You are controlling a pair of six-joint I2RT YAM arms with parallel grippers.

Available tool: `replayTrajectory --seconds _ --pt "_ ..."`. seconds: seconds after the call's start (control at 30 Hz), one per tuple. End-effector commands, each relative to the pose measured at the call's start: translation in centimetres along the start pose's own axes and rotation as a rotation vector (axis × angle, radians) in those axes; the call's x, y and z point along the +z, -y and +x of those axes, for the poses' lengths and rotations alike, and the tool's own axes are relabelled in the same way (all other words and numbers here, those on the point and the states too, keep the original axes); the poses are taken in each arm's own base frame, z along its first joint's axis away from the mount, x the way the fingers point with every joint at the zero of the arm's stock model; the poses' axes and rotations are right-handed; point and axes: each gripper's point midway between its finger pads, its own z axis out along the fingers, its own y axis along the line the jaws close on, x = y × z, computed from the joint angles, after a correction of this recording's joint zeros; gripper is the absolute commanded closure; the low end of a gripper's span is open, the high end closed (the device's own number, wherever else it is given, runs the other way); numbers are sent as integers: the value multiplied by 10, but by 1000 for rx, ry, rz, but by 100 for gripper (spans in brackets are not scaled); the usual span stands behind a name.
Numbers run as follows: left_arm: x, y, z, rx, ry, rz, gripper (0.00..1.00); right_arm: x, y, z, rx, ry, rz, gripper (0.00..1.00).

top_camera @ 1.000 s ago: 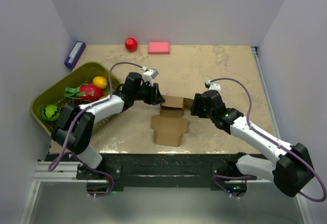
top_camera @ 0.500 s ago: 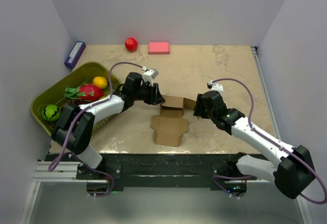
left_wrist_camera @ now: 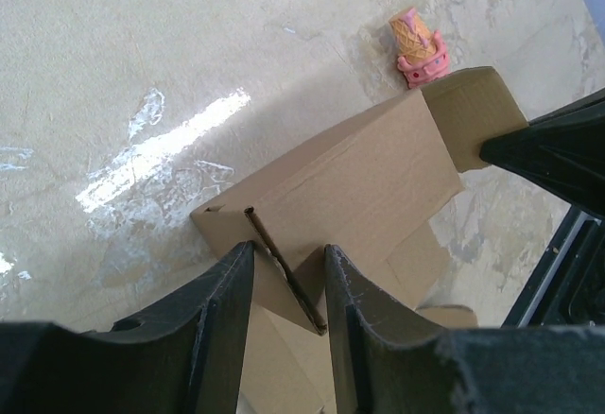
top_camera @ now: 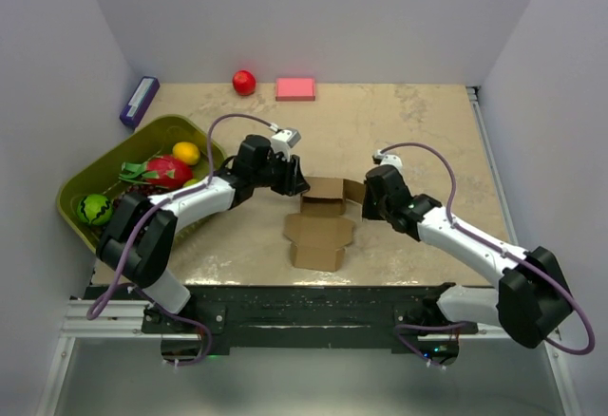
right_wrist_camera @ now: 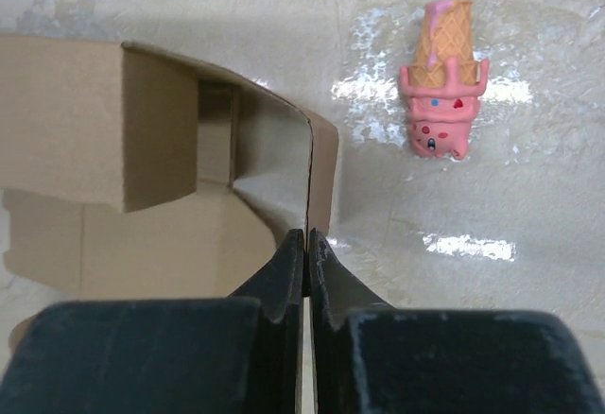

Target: Fold the paper box

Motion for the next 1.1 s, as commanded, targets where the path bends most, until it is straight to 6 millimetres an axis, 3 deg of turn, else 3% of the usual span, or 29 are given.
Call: replayTrajectory --seconds 0.0,0.37,0.6,0.77,0.93,1.07 --pt "0 -8 0 58 -15 -70 60 -17 -40 -34 -10 22 -147 100" --pt "2 -1 3 108 -26 -84 61 -16 -70 -19 13 -103 -269 100" --pt "-5 0 -11 146 13 -108 58 -10 -41 -15 2 -87 -134 100" --pt "-29 12 -59 256 167 -136 35 -8 -31 -11 14 -70 -89 100" --pt "-69 23 -107 358 332 -204 30 -6 -31 -16 25 -44 -90 100" --pt "-102 33 -132 389 450 -283 32 -3 -33 -17 24 -38 -94 100"
